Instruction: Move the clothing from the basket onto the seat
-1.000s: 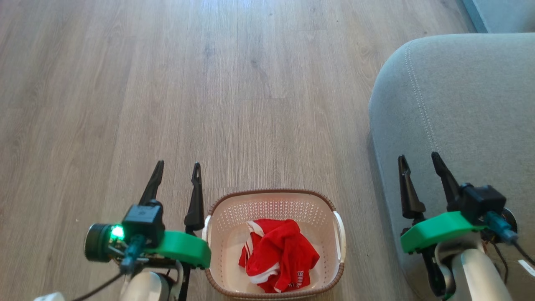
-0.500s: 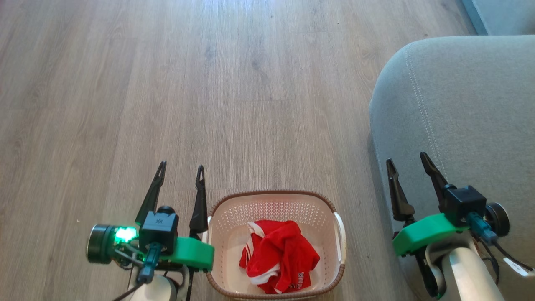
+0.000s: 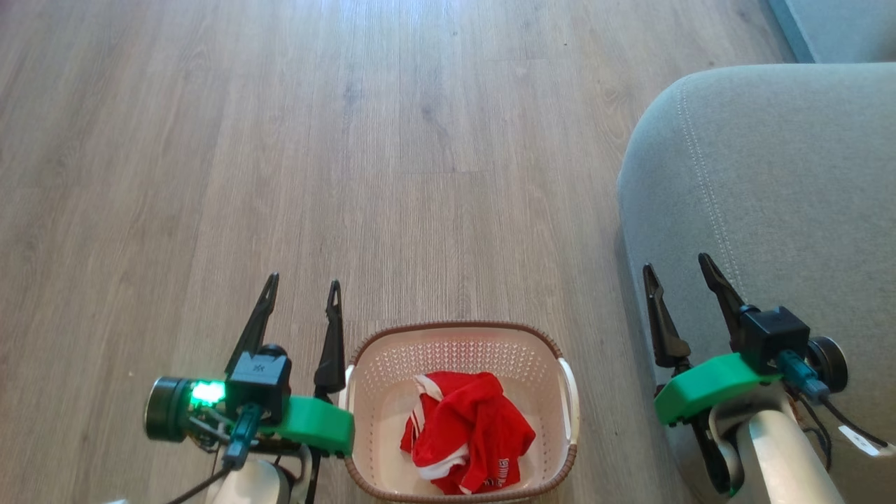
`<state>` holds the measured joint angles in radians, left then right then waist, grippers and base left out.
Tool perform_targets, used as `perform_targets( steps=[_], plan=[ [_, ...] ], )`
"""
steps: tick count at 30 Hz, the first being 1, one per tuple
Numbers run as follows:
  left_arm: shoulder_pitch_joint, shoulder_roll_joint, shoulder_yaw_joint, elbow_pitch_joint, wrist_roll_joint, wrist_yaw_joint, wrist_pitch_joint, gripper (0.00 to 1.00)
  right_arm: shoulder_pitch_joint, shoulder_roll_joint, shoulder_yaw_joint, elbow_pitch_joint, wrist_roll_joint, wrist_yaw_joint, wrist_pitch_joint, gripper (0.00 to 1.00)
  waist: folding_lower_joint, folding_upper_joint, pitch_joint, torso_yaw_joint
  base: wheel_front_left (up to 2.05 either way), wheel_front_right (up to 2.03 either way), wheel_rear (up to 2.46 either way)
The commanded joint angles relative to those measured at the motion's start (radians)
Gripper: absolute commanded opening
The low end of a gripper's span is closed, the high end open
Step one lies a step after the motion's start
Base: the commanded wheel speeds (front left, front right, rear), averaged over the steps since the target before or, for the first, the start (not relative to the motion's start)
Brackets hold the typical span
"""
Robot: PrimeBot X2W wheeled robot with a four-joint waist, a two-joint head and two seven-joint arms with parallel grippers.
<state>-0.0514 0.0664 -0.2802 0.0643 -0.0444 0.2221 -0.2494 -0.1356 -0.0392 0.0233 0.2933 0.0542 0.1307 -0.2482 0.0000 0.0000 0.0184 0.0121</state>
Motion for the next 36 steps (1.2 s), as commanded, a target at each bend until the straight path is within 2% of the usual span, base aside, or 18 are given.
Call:
perform_targets(
  steps=[1, 9, 13, 16, 22, 27, 36],
  plan=[
    [-0.018, -0.004, 0.043, -0.028, 0.0, -0.003, -0.012, 1.0, -0.045, -0.011, 0.026, -0.031, 0.008, 0.0, -0.014, 1.0, 0.0, 0.0, 0.0, -0.001, 0.0, 0.0, 0.0],
    [-0.004, -0.013, 0.044, 0.049, -0.022, -0.063, -0.012, 1.0, -0.031, -0.011, 0.02, -0.033, 0.009, 0.0, -0.014, 1.0, 0.0, 0.0, 0.01, -0.019, 0.0, 0.0, 0.0],
    [-0.016, -0.015, 0.038, 0.086, -0.024, -0.094, -0.012, 1.0, -0.034, -0.011, 0.014, -0.043, -0.001, 0.0, -0.014, 1.0, 0.0, 0.0, 0.057, -0.037, 0.0, 0.0, 0.0],
    [-0.033, -0.016, 0.041, 0.131, -0.053, -0.125, -0.012, 1.0, -0.043, -0.011, 0.004, -0.065, -0.012, 0.0, -0.014, 1.0, 0.0, 0.0, 0.121, -0.048, 0.0, 0.0, 0.0],
    [-0.128, -0.016, 0.034, 0.234, -0.077, -0.222, -0.012, 1.0, -0.063, -0.011, -0.004, -0.14, -0.039, 0.0, -0.014, 1.0, 0.0, 0.0, 0.284, -0.071, 0.0, 0.0, 0.0],
    [-0.219, -0.006, 0.014, 0.321, -0.019, -0.289, -0.012, 1.0, -0.079, -0.011, -0.012, -0.192, -0.058, 0.0, -0.014, 1.0, 0.0, 0.0, 0.422, -0.097, 0.0, 0.0, 0.0],
    [-0.396, 0.028, -0.078, 0.512, 0.041, -0.338, -0.012, 1.0, -0.11, -0.011, -0.018, -0.259, -0.049, 0.0, -0.014, 1.0, 0.0, 0.0, 0.62, -0.149, 0.0, 0.0, 0.0]
  ],
)
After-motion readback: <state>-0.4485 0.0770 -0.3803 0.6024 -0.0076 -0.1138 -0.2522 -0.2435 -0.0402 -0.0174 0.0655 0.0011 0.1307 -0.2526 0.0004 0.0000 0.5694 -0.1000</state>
